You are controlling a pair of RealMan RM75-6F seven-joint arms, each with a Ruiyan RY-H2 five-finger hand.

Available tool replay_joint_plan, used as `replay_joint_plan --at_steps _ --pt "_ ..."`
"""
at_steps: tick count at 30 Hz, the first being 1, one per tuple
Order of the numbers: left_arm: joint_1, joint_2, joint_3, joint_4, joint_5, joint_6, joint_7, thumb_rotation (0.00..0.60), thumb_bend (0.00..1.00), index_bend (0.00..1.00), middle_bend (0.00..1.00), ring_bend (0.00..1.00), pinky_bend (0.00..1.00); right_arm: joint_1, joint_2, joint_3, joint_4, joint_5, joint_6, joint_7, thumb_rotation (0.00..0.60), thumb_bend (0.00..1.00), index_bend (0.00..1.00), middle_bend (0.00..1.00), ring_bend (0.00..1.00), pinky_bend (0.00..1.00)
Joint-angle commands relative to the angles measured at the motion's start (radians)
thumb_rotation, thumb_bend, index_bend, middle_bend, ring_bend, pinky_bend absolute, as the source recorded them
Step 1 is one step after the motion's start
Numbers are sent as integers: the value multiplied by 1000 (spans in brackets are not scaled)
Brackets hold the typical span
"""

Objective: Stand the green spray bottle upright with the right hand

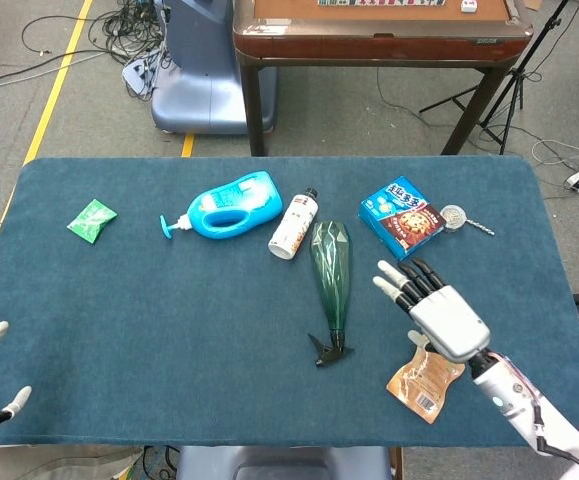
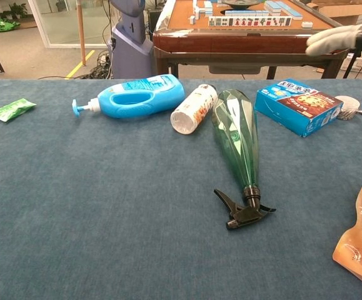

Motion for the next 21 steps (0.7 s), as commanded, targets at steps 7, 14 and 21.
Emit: replay_joint_plan --at_steps 7,14,21 --pt "5 -3 3 10 -7 0 -7 600 255 64 0 0 0 184 -156 24 161 5 -187 -156 600 119 90 63 0 0" --pt "10 -10 5 24 -12 0 -19 600 255 64 0 0 0 292 -232 19 249 59 -332 -228 600 173 90 83 0 0" --pt "16 -15 6 44 -22 2 -38 600 255 64 0 0 0 388 -291 37 300 150 -444 -220 600 650 90 136 0 0"
